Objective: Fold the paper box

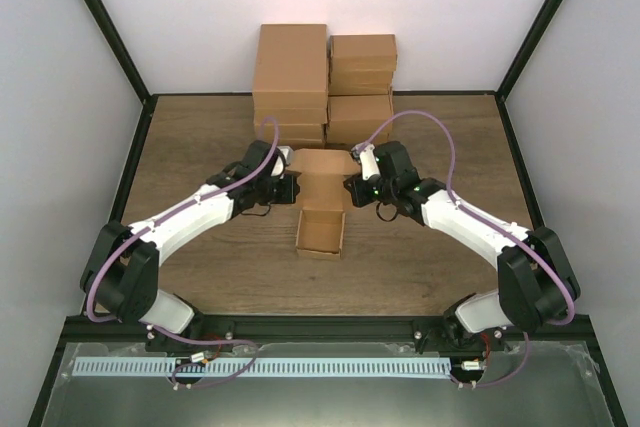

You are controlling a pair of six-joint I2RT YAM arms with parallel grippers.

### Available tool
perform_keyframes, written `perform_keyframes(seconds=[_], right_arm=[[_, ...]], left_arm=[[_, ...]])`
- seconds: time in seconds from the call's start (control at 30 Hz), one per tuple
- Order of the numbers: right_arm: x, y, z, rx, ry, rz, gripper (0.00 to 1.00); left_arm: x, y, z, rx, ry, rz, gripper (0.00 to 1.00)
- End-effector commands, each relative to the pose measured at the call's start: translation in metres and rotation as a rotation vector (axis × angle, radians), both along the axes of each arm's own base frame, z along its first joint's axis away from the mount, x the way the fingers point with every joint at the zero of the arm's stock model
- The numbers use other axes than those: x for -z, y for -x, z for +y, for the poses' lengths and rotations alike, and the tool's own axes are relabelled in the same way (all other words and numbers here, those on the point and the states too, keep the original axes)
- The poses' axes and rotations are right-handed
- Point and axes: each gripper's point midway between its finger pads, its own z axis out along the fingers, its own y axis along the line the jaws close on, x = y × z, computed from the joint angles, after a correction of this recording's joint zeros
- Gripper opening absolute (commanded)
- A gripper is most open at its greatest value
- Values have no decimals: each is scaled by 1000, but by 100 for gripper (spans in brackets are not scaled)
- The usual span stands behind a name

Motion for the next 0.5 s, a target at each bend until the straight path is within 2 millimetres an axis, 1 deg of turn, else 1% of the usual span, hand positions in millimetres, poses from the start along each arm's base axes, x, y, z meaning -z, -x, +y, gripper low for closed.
perform_keyframes(seconds=[0.0,0.17,0.33,0.4,0.47], right_arm=[[-27,-17,4,82,-35,-44,1],[-38,-22,6,213,-58,-84,1],[-46,-23,13,297,-116,-152,1],[-43,-24,16,314,-119,-173,1],[-39,-28,14,341,-107,-193,1]], left_arm=[[-14,-7,-5,-56,38,-16,4],[-17,-9,-10,-134,79,-43,4],[-38,-11,-18,-217,127,-149,4],[-39,-11,-21,-233,146,-171,4],[-37,-10,-24,-248,175,-167,4]])
